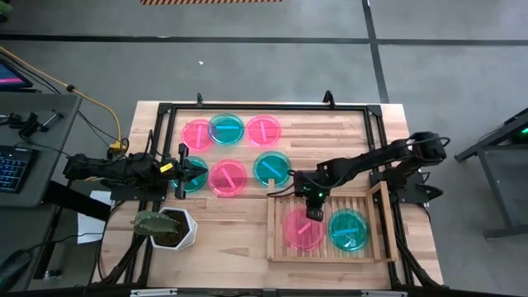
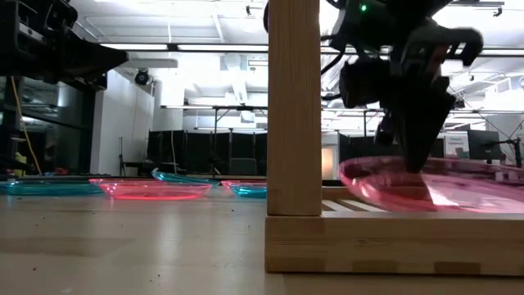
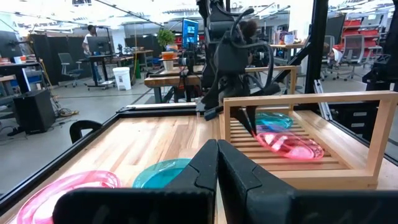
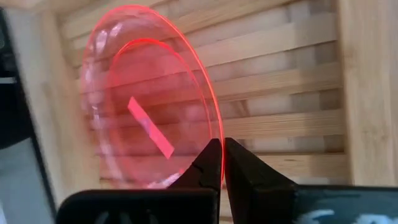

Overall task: Place and stack plates onto a shelf
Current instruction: Put the pink plate on the shelf, then stack the blue plate on top of the blue plate on the shelf

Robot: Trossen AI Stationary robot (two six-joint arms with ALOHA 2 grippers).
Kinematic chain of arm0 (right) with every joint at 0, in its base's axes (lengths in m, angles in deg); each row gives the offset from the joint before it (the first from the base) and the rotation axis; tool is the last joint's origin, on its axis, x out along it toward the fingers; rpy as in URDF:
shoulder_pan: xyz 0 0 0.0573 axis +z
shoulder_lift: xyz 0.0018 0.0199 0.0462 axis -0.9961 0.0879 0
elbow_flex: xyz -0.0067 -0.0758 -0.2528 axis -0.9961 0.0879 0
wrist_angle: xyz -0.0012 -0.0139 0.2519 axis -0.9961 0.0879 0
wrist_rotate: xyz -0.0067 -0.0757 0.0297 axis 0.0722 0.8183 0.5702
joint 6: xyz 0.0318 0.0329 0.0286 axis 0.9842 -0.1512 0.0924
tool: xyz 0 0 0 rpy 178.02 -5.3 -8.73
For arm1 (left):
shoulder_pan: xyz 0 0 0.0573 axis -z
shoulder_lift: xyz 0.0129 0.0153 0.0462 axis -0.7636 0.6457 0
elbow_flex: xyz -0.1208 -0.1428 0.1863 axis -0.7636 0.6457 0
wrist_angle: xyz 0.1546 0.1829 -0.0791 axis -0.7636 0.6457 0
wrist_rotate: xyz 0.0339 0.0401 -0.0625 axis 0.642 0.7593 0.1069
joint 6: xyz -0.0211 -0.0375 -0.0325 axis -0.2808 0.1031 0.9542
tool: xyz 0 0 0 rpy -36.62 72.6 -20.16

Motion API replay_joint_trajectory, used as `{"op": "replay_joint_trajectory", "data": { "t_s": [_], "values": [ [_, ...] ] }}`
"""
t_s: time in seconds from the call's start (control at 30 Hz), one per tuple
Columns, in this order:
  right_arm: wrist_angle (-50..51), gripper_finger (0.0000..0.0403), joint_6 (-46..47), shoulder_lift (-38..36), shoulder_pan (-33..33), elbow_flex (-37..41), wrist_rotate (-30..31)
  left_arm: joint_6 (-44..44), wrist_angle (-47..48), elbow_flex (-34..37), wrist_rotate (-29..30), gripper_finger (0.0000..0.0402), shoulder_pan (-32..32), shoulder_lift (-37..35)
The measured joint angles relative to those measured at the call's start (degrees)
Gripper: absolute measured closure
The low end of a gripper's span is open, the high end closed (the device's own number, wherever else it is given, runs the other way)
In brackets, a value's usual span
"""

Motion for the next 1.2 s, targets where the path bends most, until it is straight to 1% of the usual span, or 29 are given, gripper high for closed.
{"op": "replay_joint_trajectory", "data": {
  "t_s": [0.2,0.27,0.37,0.47,0.57,0.67,0.77,0.83,0.9,1.0,1.1,1.17,1.2],
  "values": [
    [0.0,0.0402,1.2,0.3,0.0,0.0,1.6,0.0,0.0,0.0,0.0,0.0402,0.0,0.0],
    [0.3,0.0393,1.9,0.3,0.0,0.0,1.6,0.0,0.0,0.0,0.0,0.0402,0.0,0.0],
    [0.3,0.036,3.4,0.2,-0.2,0.0,0.3,0.0,0.0,0.0,0.0,0.0401,0.0,0.0],
    [1.2,0.0312,3.5,-1.1,-0.5,0.0,0.2,0.0,0.0,0.0,0.0,0.0401,0.0,0.0],
    [6.5,0.0267,2.2,-4.6,-2.1,0.0,0.5,0.0,0.0,0.0,0.0,0.0401,0.0,0.0],
    [15.2,0.0232,0.5,-10.1,-4.8,0.0,4.8,0.0,0.0,0.0,0.0,0.0401,0.0,0.0],
    [21.0,0.021,-1.2,-16.6,-8.3,0.0,9.4,0.0,0.0,0.0,0.0,0.0401,0.0,0.0],
    [21.6,0.0202,-1.8,-20.7,-10.7,0.0,11.8,0.0,0.0,0.0,0.0,0.0401,0.0,0.0],
    [20.0,0.0199,-2.2,-24.1,-13.1,0.0,13.7,0.0,0.0,0.0,0.0,0.0402,0.0,0.0],
    [14.5,0.0198,-5.0,-27.8,-16.4,0.0,16.2,0.0,0.0,0.0,0.0,0.0402,0.0,0.0],
    [5.5,0.0198,-9.8,-29.1,-19.9,0.0,18.2,0.0,0.0,0.0,0.0,0.0402,0.0,0.0],
    [-2.0,0.0198,-11.6,-29.0,-22.6,0.0,17.8,0.0,0.0,0.0,0.0,0.0401,0.0,0.0],
    [-5.6,0.0198,-11.7,-28.7,-23.9,0.0,16.6,0.0,0.0,0.0,0.0,0.0401,0.0,0.0]
  ]
}}
